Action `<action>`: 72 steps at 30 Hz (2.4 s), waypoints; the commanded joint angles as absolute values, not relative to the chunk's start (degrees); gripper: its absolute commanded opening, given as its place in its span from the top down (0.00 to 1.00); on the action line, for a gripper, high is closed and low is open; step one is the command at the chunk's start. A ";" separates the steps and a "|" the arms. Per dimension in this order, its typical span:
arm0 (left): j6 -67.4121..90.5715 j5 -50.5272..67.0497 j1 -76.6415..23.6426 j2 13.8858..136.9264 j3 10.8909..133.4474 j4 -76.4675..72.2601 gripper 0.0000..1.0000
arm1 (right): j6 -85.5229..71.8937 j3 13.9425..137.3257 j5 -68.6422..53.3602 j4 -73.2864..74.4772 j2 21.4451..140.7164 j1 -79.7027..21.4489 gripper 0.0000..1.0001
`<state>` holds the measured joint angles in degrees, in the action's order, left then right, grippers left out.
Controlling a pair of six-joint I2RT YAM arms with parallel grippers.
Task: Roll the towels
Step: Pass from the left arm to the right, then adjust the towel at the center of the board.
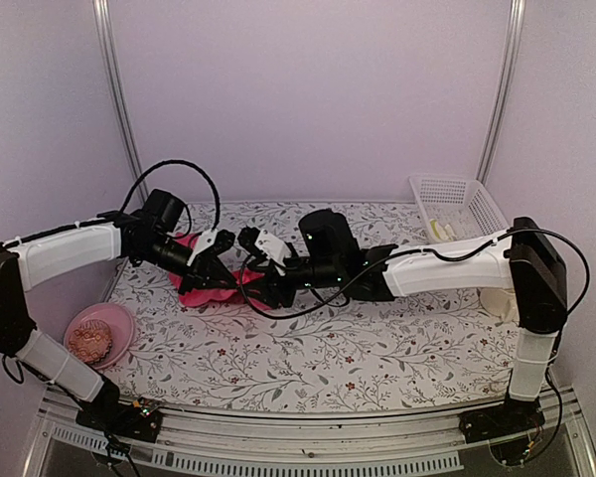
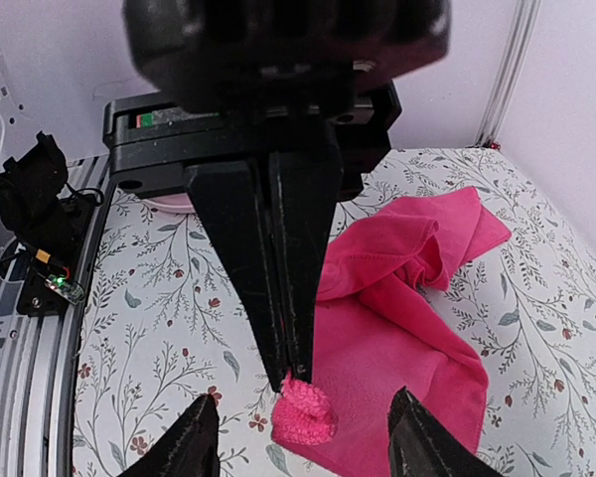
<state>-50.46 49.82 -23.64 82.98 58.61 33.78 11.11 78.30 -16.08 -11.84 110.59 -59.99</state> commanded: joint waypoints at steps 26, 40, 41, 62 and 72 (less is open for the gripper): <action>-52.29 48.71 -25.84 81.36 57.96 34.28 0.78 | 11.60 81.13 -17.49 -9.03 110.92 -60.23 0.98; -47.52 29.31 -19.13 77.17 48.73 18.26 0.03 | 11.73 67.34 3.16 0.27 86.36 -53.76 0.98; -46.89 28.03 -18.82 77.15 48.08 16.68 0.03 | 11.68 65.66 5.42 1.09 84.25 -53.14 0.98; -33.73 12.29 -22.89 110.74 78.16 21.89 0.03 | -3.66 42.97 7.55 8.30 70.60 -47.20 0.98; -30.36 3.92 -22.48 124.14 88.37 24.91 0.20 | -7.96 37.60 2.97 6.13 70.10 -47.27 0.98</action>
